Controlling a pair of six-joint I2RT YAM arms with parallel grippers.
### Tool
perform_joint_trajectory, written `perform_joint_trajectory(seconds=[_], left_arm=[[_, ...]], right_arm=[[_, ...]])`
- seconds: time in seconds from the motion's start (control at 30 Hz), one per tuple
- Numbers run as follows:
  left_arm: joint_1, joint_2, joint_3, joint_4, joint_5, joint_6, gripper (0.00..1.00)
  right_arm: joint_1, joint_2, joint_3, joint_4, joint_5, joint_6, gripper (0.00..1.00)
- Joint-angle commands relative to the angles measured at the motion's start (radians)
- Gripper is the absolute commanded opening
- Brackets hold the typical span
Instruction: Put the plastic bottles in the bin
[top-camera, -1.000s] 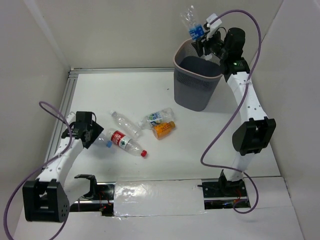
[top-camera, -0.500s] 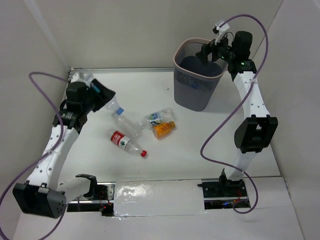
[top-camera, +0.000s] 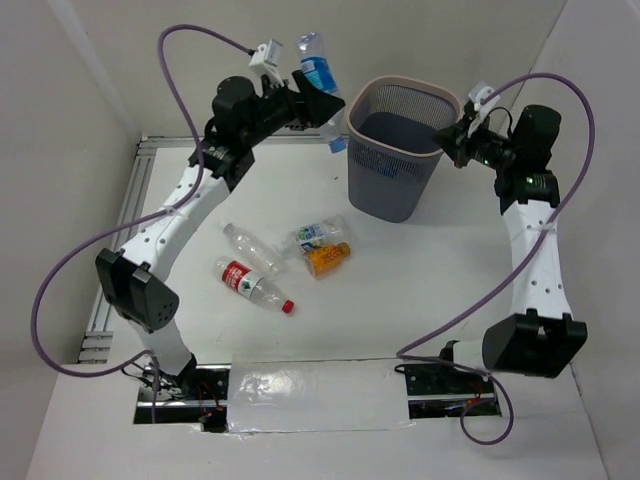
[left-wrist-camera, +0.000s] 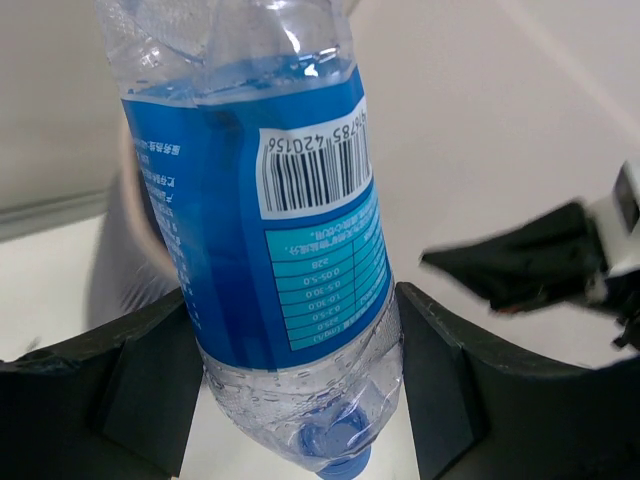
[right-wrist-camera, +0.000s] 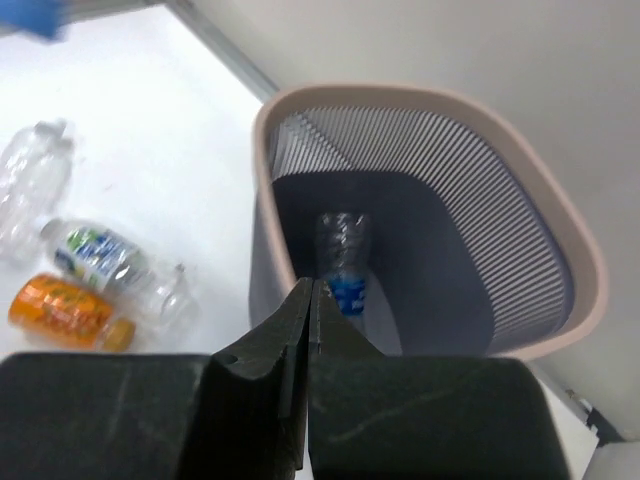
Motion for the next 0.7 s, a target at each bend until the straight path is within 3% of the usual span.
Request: perform_joint_trajectory(seconds=[0.0, 0.13, 0.23, 0.37, 0.43, 0.53, 0.6, 0.63, 0.67], left_arm=[[-0.041, 0.083, 0.070, 0.304, 0.048, -0.058, 0.01], [-0.113, 0.212, 0.133, 0.468, -0.083, -0.081, 0.03], [-0.182, 0.316, 0.229, 0.499, -0.252, 0.018, 0.08], [-0.236, 0.492, 0.515, 0.412, -0.514, 0.169, 0.16], [-0.260, 0.549, 0.570, 0.392, -0.585, 0.203, 0.22], [-0.273, 0.612, 0.597, 0.415, -0.659, 0.305, 0.43], [-0.273, 0.648, 0.620, 0.377, -0.668, 0.338, 0.51], [-0.273, 0.660, 0.621, 0.365, -0.682, 0.351, 0.57], [-0.273, 0.660, 0.621, 0.349, -0.682, 0.352, 0.57]], right_arm=[[-0.022, -0.074, -0.078, -0.099, -0.050, -0.104, 0.00], [-0.042, -0.155, -0.190, -0.142, -0.071, -0.130, 0.00], [-0.053, -0.223, -0.261, -0.176, -0.091, -0.131, 0.00], [-0.071, -0.311, -0.356, -0.239, -0.114, -0.172, 0.00], [-0.071, -0.368, -0.413, -0.248, -0.114, -0.183, 0.00], [-0.071, -0.431, -0.462, -0.270, -0.114, -0.204, 0.01], [-0.071, -0.451, -0.482, -0.270, -0.114, -0.213, 0.18], [-0.071, -0.460, -0.494, -0.279, -0.114, -0.213, 0.37], [-0.071, -0.460, -0.494, -0.279, -0.114, -0.213, 0.37]])
